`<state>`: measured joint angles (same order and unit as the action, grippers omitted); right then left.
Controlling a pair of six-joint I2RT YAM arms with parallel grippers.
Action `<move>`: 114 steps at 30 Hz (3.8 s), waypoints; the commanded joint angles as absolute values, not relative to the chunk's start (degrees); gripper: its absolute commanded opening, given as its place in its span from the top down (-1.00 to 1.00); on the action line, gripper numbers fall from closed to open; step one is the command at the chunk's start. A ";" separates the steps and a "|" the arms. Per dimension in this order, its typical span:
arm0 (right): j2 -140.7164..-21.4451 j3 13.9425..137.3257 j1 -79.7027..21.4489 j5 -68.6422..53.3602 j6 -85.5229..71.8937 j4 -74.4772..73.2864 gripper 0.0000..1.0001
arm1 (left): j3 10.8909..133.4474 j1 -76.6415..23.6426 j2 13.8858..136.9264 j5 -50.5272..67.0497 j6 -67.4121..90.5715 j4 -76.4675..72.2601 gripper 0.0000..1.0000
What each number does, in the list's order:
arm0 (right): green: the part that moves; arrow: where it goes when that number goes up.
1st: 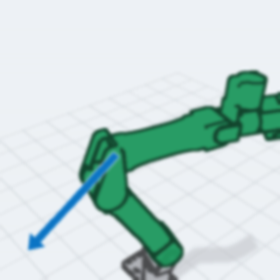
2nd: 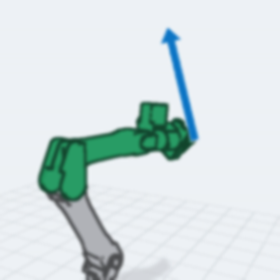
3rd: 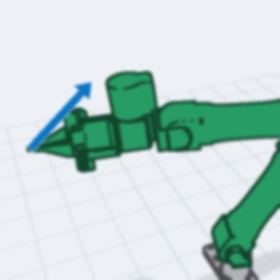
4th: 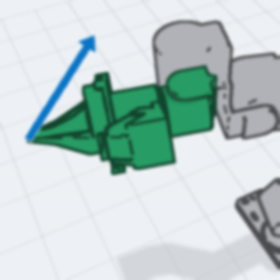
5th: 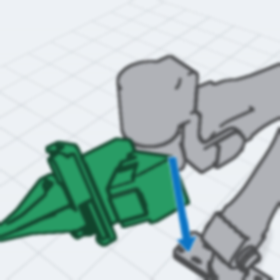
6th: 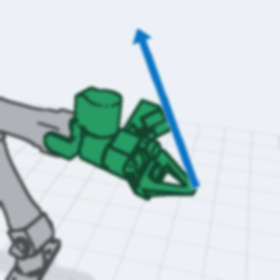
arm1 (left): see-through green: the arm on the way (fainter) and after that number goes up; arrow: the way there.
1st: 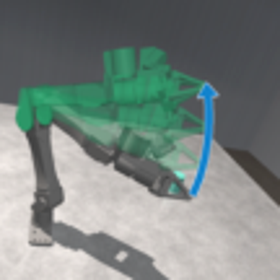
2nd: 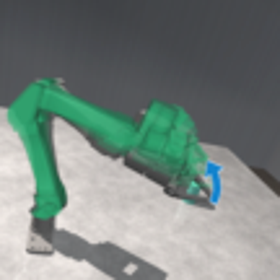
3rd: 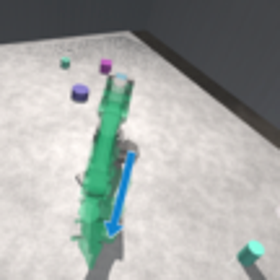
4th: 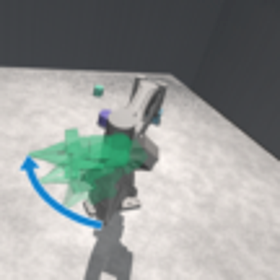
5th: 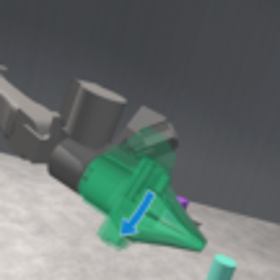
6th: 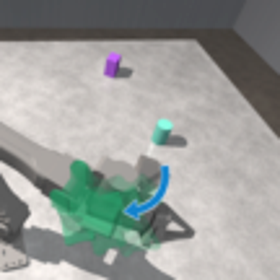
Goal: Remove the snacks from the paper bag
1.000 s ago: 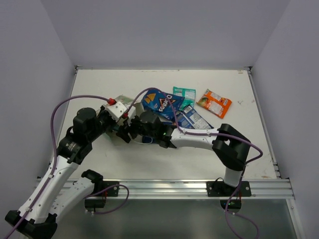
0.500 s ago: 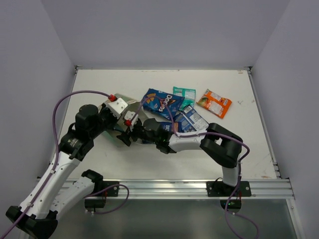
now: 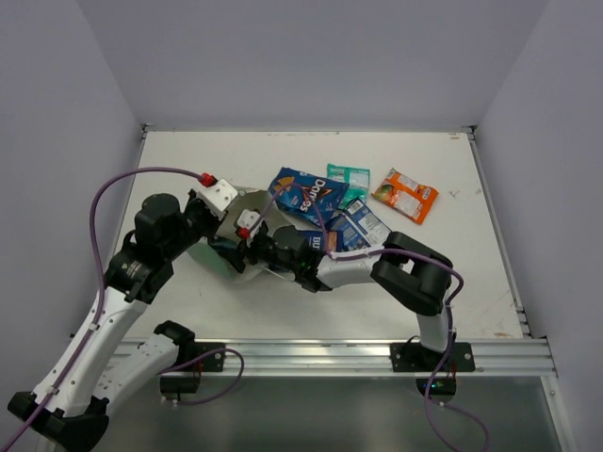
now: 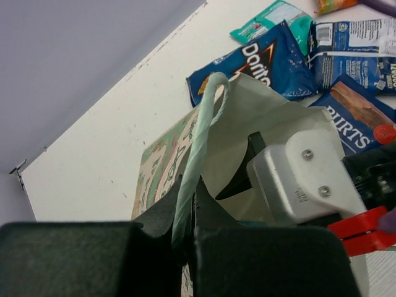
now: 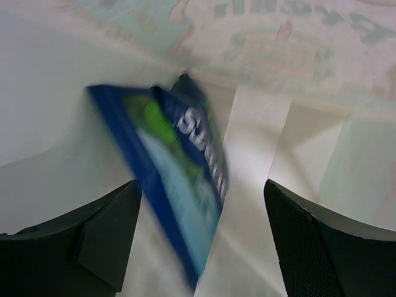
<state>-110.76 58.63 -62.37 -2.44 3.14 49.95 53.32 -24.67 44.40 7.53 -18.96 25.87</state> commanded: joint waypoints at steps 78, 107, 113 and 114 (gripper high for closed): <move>-48.97 32.06 16.96 -4.32 -54.52 -24.31 -0.98 | 58.71 -22.68 48.25 -17.49 2.37 11.86 1.00; -47.64 55.90 8.09 4.84 -30.16 -29.09 -0.98 | 65.04 -7.74 63.90 -15.21 13.36 17.84 0.66; -47.20 58.62 6.42 3.87 -27.25 -29.27 -0.98 | 67.24 -7.73 62.58 -15.73 12.74 21.35 -0.18; -47.02 59.23 6.15 4.04 -26.90 -29.62 -0.98 | 67.15 -7.73 62.40 -15.82 12.66 21.97 -0.24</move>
<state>-48.10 56.01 6.72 4.84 -29.89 -31.57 64.62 -7.99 64.27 -16.21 12.58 20.05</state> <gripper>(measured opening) 0.990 0.595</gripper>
